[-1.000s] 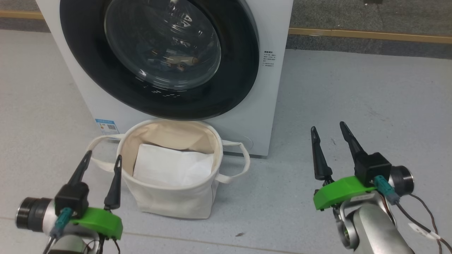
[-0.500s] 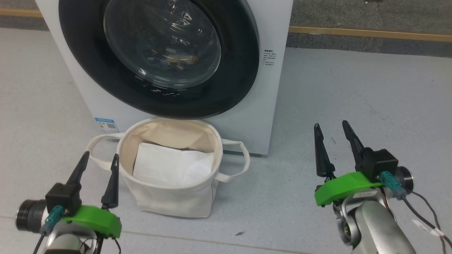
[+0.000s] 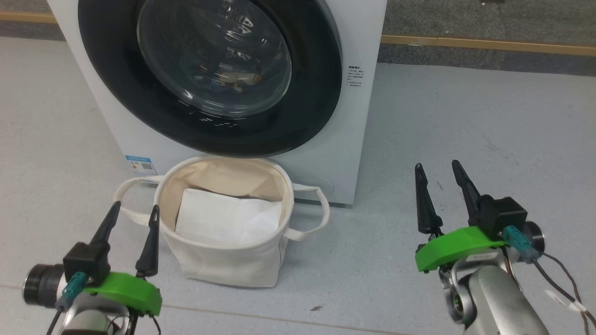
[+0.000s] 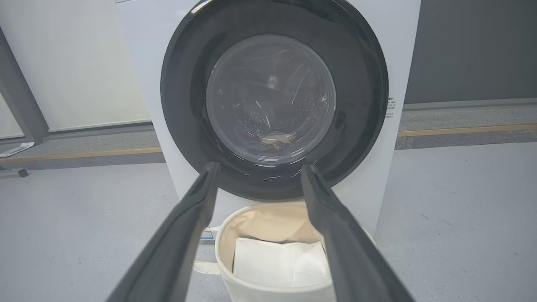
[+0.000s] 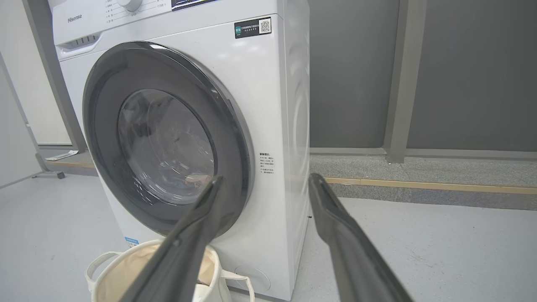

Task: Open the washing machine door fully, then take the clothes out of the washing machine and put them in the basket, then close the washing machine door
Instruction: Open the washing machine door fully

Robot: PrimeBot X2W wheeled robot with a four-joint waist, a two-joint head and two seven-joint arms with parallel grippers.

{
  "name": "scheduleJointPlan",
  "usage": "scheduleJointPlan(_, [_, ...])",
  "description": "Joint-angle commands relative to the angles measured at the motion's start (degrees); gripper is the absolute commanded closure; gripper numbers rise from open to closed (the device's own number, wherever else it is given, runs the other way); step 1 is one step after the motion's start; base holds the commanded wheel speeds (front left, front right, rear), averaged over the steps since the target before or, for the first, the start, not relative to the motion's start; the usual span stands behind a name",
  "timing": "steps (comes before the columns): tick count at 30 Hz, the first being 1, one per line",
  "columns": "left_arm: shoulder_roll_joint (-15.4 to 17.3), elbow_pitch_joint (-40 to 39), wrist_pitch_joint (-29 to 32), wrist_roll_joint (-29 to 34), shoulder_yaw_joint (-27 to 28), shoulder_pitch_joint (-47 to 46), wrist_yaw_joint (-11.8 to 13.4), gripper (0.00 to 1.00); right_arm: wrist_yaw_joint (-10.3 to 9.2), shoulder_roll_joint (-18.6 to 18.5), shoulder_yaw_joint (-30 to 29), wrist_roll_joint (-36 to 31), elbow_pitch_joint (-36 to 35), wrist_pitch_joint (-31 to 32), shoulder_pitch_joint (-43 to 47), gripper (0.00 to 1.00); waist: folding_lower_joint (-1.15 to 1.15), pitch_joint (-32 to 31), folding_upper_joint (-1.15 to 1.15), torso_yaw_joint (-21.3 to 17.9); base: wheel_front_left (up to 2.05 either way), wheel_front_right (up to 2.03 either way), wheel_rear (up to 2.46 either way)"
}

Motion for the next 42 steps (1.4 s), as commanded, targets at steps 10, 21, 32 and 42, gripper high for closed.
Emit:
scheduleJointPlan(10, [2.0,-1.8,-0.7,-0.6,2.2,-3.1,0.2,0.00,0.00,-0.1,0.4,8.4,-0.9,-0.7,-1.8,0.00,0.00,-0.1,0.00,-0.1,0.00,0.00,0.00])
scheduleJointPlan(21, [-0.2,-2.4,-0.7,-3.6,3.3,-0.8,-1.6,0.00,0.00,-6.6,-3.2,55.2,1.9,10.8,-8.7,1.00,0.00,2.4,0.00,-0.7,0.00,0.00,0.00])
scheduleJointPlan(32, [-2.4,-1.1,-0.7,-3.7,3.9,-4.0,-4.4,0.00,0.00,-17.4,-7.5,78.2,7.5,36.2,-27.2,1.00,0.00,12.9,0.00,2.9,0.00,0.00,0.00])
scheduleJointPlan(42, [-6.9,0.7,-0.7,-1.0,3.7,-8.1,-7.5,0.00,0.00,-19.3,-5.5,81.9,21.9,48.6,-48.3,1.00,0.00,19.9,0.00,8.7,0.00,0.00,0.00])
